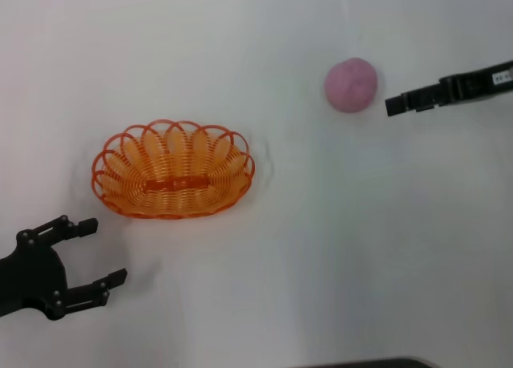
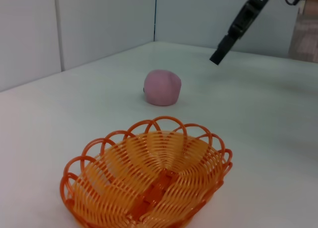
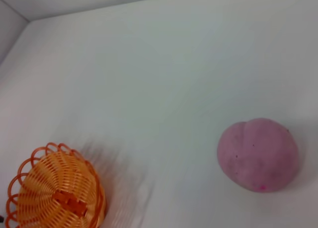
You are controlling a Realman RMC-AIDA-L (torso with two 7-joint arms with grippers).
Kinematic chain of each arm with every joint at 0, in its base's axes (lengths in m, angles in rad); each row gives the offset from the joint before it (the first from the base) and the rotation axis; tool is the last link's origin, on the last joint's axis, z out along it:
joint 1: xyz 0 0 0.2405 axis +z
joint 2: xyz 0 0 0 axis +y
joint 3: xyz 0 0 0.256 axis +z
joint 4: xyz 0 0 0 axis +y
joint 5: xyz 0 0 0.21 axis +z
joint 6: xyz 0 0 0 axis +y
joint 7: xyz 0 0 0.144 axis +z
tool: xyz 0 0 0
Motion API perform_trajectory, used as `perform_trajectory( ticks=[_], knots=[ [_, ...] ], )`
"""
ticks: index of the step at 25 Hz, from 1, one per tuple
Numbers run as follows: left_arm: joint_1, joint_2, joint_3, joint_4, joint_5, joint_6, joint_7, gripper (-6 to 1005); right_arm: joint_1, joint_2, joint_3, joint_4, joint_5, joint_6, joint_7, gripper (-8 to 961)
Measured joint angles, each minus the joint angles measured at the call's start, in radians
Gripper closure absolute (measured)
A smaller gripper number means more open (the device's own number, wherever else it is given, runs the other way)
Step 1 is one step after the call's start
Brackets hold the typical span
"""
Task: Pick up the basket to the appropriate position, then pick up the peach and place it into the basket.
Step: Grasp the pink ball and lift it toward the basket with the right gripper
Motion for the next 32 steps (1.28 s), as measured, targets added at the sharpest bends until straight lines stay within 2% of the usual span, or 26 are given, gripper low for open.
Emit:
perform_trajectory(
  ticks=[8,20,32],
  knots=[
    [0.0,0.0,0.004,-0.001,0.005,-0.001,0.0,150,0.092,0.019,-0.067,-0.052,-0.15,-0.008,0.14,129],
    [-0.002,0.0,0.004,-0.003,0.023,-0.001,-0.004,150,0.228,0.054,-0.207,-0.14,-0.351,0.005,0.155,127],
    [-0.005,0.0,-0.001,-0.014,0.023,0.005,-0.004,151,0.236,0.058,-0.342,-0.122,-0.361,0.128,0.173,126]
  ],
)
